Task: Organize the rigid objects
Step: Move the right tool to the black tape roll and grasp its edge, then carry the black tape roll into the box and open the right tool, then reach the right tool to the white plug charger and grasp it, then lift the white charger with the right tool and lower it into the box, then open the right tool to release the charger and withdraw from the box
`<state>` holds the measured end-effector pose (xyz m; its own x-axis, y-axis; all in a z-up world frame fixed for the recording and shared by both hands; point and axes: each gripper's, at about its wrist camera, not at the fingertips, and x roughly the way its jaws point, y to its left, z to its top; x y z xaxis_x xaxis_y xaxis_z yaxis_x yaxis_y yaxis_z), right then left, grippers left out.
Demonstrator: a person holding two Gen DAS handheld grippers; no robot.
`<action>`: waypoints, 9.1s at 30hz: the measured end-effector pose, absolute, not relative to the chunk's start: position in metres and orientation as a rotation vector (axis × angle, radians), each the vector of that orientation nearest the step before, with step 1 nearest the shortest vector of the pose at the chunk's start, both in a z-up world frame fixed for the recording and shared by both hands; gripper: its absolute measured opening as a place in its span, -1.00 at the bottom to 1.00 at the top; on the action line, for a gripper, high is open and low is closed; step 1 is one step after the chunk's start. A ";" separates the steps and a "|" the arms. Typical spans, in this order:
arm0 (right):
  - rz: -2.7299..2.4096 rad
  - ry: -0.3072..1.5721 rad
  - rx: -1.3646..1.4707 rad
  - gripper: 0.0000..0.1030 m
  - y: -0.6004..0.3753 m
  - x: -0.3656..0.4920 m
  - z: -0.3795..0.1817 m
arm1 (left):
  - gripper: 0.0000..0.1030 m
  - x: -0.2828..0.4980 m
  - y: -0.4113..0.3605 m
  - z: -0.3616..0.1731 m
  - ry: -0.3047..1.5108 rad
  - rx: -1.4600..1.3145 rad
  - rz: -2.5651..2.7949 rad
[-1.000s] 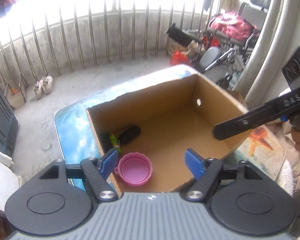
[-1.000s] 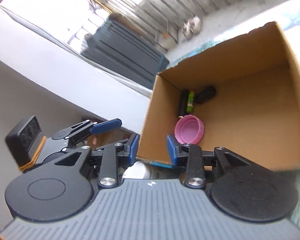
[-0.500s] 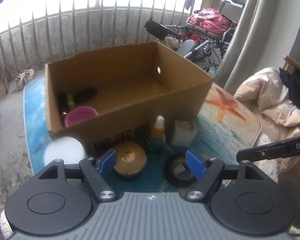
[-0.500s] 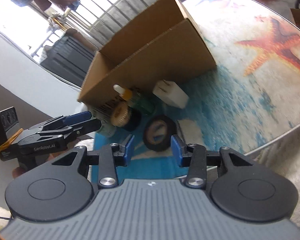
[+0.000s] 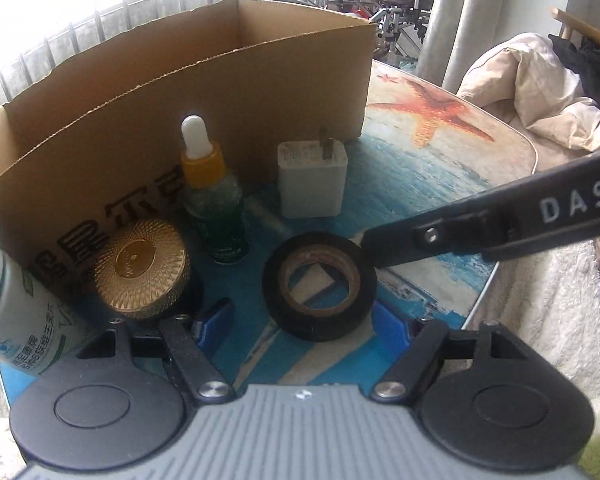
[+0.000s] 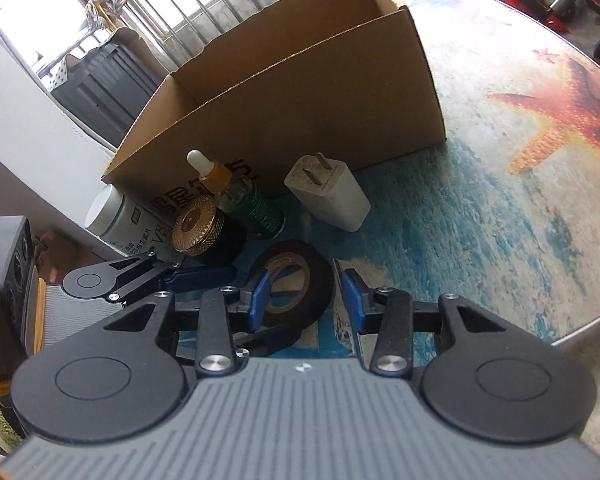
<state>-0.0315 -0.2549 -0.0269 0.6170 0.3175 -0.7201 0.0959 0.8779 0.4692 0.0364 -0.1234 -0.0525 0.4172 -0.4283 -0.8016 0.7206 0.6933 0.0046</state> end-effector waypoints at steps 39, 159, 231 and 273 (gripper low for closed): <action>0.109 0.642 0.223 -0.63 -0.235 -0.054 0.070 | 0.28 0.011 -0.126 0.030 0.597 0.366 -0.795; 0.165 0.841 0.805 -0.44 -0.355 -0.004 -0.047 | 0.41 0.034 -0.192 -0.034 0.752 0.343 -0.777; 0.369 1.042 0.427 -0.32 -0.280 0.276 0.051 | -0.20 0.271 -0.157 0.037 1.059 0.164 -0.444; 0.464 0.481 0.659 0.40 -0.356 0.055 0.162 | 0.77 0.165 -0.067 0.143 0.717 0.018 -0.412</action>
